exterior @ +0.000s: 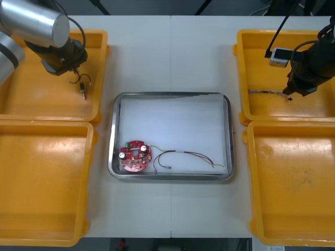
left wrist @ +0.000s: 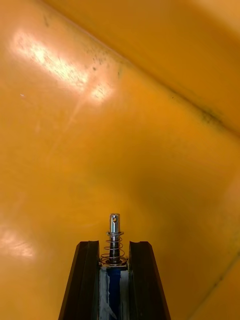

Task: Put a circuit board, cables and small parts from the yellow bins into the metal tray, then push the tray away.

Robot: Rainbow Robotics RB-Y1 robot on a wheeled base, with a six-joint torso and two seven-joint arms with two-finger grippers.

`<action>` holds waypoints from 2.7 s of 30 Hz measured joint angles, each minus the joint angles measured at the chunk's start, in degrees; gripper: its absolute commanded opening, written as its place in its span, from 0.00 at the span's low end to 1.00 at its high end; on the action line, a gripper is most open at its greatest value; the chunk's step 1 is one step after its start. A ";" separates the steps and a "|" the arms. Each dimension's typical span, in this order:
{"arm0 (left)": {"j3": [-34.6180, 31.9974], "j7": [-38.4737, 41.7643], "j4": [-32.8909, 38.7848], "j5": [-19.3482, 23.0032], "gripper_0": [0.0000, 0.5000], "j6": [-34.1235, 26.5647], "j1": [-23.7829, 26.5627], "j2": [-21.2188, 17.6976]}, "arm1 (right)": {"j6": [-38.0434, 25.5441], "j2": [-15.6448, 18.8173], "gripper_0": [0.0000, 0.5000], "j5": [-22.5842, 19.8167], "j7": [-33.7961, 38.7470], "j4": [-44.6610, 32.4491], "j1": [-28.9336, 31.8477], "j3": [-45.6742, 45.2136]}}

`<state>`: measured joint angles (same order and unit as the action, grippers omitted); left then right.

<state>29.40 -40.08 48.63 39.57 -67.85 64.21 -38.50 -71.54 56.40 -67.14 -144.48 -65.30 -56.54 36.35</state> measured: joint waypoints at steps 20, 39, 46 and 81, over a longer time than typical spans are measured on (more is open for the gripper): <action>-0.13 -13.38 10.06 15.18 0.00 -24.41 8.88 -12.66 | 10.78 -5.69 1.00 -3.01 -5.60 9.90 -1.65 4.63; -1.87 -13.38 14.46 17.90 0.00 -27.99 8.82 -13.02 | 12.83 -6.71 1.00 -4.88 -5.60 12.03 -2.24 8.73; -1.87 -12.38 26.47 16.98 0.00 -28.00 6.43 -12.78 | 13.02 -7.56 0.02 -4.98 -5.60 13.86 -3.19 8.98; 6.81 15.02 42.57 -14.92 0.00 -29.64 -11.29 14.24 | -5.63 2.22 0.00 -7.39 -6.21 2.00 -3.57 -2.26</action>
<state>36.21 -25.06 91.20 24.65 -97.48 52.93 -24.26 -77.17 58.62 -74.52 -150.69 -63.30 -60.11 34.09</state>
